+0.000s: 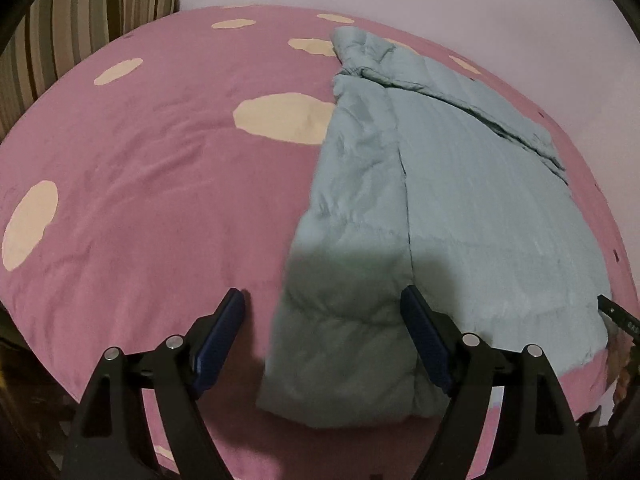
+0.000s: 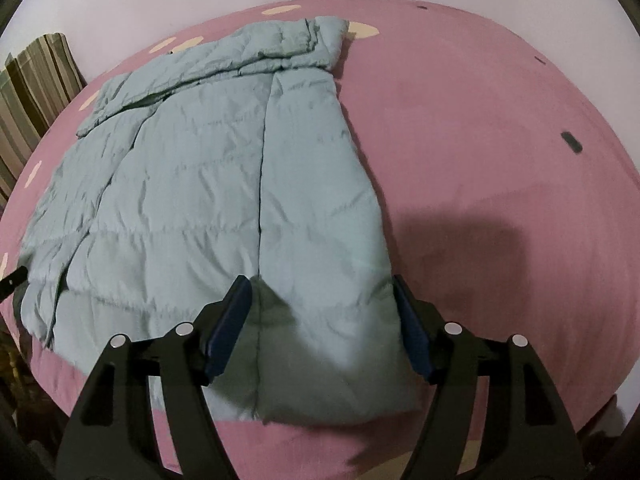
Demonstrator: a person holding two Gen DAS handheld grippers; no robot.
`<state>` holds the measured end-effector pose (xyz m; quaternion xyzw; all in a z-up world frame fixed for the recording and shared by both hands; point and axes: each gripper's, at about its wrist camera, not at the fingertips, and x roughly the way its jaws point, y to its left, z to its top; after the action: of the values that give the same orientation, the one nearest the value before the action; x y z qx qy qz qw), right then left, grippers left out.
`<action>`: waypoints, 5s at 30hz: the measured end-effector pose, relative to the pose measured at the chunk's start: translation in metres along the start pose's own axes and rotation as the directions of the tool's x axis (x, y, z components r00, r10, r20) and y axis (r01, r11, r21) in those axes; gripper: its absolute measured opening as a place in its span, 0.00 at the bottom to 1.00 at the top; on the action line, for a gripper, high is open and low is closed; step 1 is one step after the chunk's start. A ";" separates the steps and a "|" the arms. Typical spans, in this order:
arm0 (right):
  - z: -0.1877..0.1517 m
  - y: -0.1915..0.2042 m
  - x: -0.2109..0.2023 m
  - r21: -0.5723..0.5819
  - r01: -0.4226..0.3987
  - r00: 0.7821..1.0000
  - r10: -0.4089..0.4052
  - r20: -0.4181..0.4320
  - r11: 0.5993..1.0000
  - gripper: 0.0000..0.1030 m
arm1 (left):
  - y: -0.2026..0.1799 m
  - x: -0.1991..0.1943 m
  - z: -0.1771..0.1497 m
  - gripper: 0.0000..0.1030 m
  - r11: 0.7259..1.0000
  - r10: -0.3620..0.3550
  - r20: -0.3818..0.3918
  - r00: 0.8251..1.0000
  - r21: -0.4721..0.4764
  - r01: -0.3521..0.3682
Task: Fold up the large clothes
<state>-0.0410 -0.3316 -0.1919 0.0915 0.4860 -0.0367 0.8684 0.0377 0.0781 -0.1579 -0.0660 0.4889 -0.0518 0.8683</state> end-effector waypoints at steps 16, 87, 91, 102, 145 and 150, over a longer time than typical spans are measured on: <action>-0.018 0.013 -0.017 -0.012 -0.069 0.997 0.069 0.021 0.998 0.08 | -0.011 -0.018 -0.009 0.04 0.998 -0.057 0.051 0.997 0.042 0.055; 0.167 0.013 0.051 -0.038 -0.051 0.989 0.056 0.139 0.998 0.61 | 0.001 0.067 0.172 0.66 0.998 -0.020 0.138 0.990 0.067 0.011; 0.181 0.018 0.070 -0.064 -0.064 0.990 0.071 0.122 0.996 0.61 | -0.007 0.087 0.184 0.66 0.993 -0.063 0.098 0.993 0.106 0.053; 0.181 0.022 0.105 -0.099 -0.076 0.996 0.080 0.037 0.992 0.10 | -0.033 0.113 0.189 0.08 0.971 -0.072 0.044 0.996 0.230 0.060; 0.277 0.027 0.012 -0.098 -0.016 0.903 0.057 0.426 0.995 0.03 | -0.093 0.027 0.306 0.03 0.961 0.004 0.419 0.908 0.250 -0.120; 0.325 0.031 0.040 -0.082 0.000 0.906 0.035 0.422 0.997 0.03 | -0.106 0.064 0.349 0.03 0.953 0.082 0.407 0.910 0.234 -0.190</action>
<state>0.2572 -0.3635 -0.0563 0.0507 0.2864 -0.0283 0.9564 0.3664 -0.0136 -0.0149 0.0778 0.2967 -0.0422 0.9509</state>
